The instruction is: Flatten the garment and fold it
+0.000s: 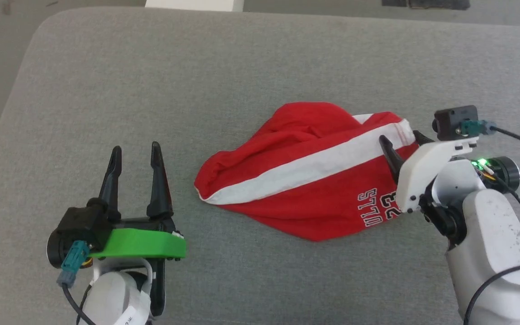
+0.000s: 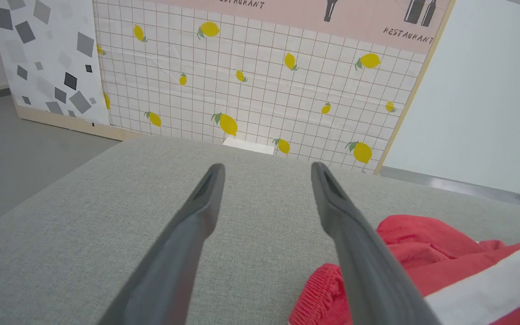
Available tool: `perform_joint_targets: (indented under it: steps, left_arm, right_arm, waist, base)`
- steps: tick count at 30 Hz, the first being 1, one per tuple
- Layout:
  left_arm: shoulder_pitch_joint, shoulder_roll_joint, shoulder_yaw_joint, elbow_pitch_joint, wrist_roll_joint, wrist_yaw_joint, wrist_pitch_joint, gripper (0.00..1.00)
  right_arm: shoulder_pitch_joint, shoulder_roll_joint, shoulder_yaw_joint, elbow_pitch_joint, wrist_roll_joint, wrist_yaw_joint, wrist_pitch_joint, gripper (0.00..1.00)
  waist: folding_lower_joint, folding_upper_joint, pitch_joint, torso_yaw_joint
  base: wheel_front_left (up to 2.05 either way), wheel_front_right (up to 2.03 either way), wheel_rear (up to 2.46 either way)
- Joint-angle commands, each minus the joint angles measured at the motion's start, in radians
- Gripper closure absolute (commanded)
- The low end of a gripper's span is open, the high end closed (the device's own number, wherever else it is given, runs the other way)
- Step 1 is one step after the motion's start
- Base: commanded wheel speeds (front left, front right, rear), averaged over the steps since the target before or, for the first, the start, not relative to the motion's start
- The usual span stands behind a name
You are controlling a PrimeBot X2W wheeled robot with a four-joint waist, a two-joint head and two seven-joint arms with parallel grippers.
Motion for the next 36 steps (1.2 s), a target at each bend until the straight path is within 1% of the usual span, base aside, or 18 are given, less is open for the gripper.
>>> perform_joint_targets:
  steps: [1, 2, 3, 4, 5, 6, 7, 11, 14, 15, 16, 21, 25, 27, 31, 33, 36]
  left_arm:
    - [0.008, -0.005, 0.009, 0.0, 0.014, -0.01, -0.003, 0.0]
    - [0.006, -0.006, 0.011, 0.001, 0.017, -0.014, -0.003, 0.0]
    - [0.004, -0.008, 0.015, 0.003, 0.019, -0.018, -0.003, 0.0]
    - [0.004, -0.009, 0.017, 0.005, 0.02, -0.02, -0.003, 0.0]
    - [0.003, -0.009, 0.019, 0.006, 0.019, -0.021, -0.003, 0.0]
    - [0.003, -0.009, 0.019, 0.005, 0.014, -0.02, -0.004, 0.0]
    - [0.004, -0.01, 0.016, 0.005, 0.008, -0.017, -0.004, 0.0]
    - [0.011, -0.01, 0.007, 0.009, -0.002, -0.009, -0.004, 0.0]
    - [0.022, -0.01, 0.007, 0.021, -0.003, -0.013, -0.004, 0.0]
    - [0.03, -0.01, 0.012, 0.047, -0.003, -0.033, -0.004, 0.0]
    - [0.033, -0.01, 0.012, 0.059, -0.001, -0.044, -0.004, 0.0]
    - [0.036, -0.01, -0.002, 0.107, 0.008, -0.094, -0.004, 0.0]
    - [0.023, -0.009, -0.042, 0.159, 0.044, -0.134, -0.004, 0.0]
    - [0.012, -0.001, -0.09, 0.193, 0.065, -0.154, -0.004, 0.0]
    - [-0.021, 0.037, -0.24, 0.271, 0.092, -0.18, 0.022, 0.0]
    - [-0.044, 0.051, -0.311, 0.299, 0.08, -0.183, 0.041, 0.0]
    - [-0.089, 0.075, -0.424, 0.331, 0.029, -0.184, 0.067, 0.0]
  right_arm:
    - [-0.021, -0.01, 0.009, 0.009, -0.002, -0.002, 0.014, 0.0]
    - [-0.027, -0.012, 0.013, 0.011, -0.002, -0.002, 0.017, 0.0]
    - [-0.032, -0.015, 0.019, 0.013, -0.001, -0.002, 0.019, 0.04]
    - [-0.034, -0.018, 0.026, 0.014, -0.001, -0.002, 0.022, 0.14]
    - [-0.036, -0.021, 0.034, 0.015, 0.001, -0.002, 0.023, 0.54]
    - [-0.036, -0.023, 0.038, 0.014, 0.002, -0.002, 0.021, 0.62]
    - [-0.036, -0.028, 0.045, 0.011, 0.0, -0.002, 0.016, 1.0]
    - [-0.025, -0.033, 0.035, -0.008, -0.009, -0.002, -0.026, 1.0]
    - [-0.006, -0.03, -0.006, -0.033, -0.022, -0.002, -0.064, 1.0]
    - [0.023, -0.026, -0.059, -0.063, -0.032, -0.002, -0.083, 1.0]
    - [0.037, -0.024, -0.085, -0.075, -0.035, -0.002, -0.088, 1.0]
    - [0.11, -0.015, -0.192, -0.124, -0.051, -0.002, -0.088, 1.0]
    - [0.166, -0.005, -0.267, -0.147, -0.067, -0.002, -0.09, 1.0]
    - [0.185, 0.002, -0.293, -0.153, -0.063, -0.002, -0.093, 1.0]
    - [0.213, 0.01, -0.304, -0.164, -0.057, -0.002, -0.095, 1.0]
    - [0.223, 0.012, -0.3, -0.167, -0.056, -0.002, -0.093, 1.0]
    - [0.232, 0.014, -0.287, -0.165, -0.045, -0.002, -0.09, 1.0]
  waist:
    - [0.0, 0.0, 0.022, 0.025]
    - [0.0, 0.0, 0.024, 0.028]
    - [0.0, 0.0, 0.025, 0.031]
    - [0.0, 0.0, 0.026, 0.032]
    - [0.0, 0.0, 0.026, 0.033]
    - [0.0, 0.0, 0.026, 0.033]
    - [0.0, 0.0, 0.024, 0.034]
    - [0.0, 0.0, 0.008, 0.029]
    - [0.0, 0.0, -0.011, 0.019]
    - [0.0, 0.0, -0.03, 0.008]
    - [0.0, 0.0, -0.036, 0.004]
    - [0.0, 0.0, -0.057, -0.009]
    - [0.0, 0.0, -0.069, -0.017]
    - [0.0, 0.0, -0.075, -0.024]
    - [0.0, 0.0, -0.084, -0.04]
    - [0.0, 0.0, -0.087, -0.047]
    - [0.0, 0.0, -0.087, -0.057]
  base:
    - [0.0, 0.0, 0.0]
    - [0.0, 0.0, 0.0]
    - [0.0, 0.0, 0.0]
    - [0.0, 0.0, 0.0]
    - [0.0, 0.0, 0.0]
    - [0.0, 0.0, 0.0]
    - [0.0, 0.0, 0.0]
    - [0.0, 0.0, 0.0]
    - [0.0, 0.0, 0.0]
    - [0.0, 0.0, 0.0]
    - [0.0, 0.0, 0.0]
    - [0.0, 0.0, 0.0]
    - [0.0, 0.0, 0.0]
    - [0.0, 0.0, 0.0]
    - [0.0, 0.0, 0.0]
    - [0.0, 0.0, 0.0]
    - [0.0, 0.0, 0.0]
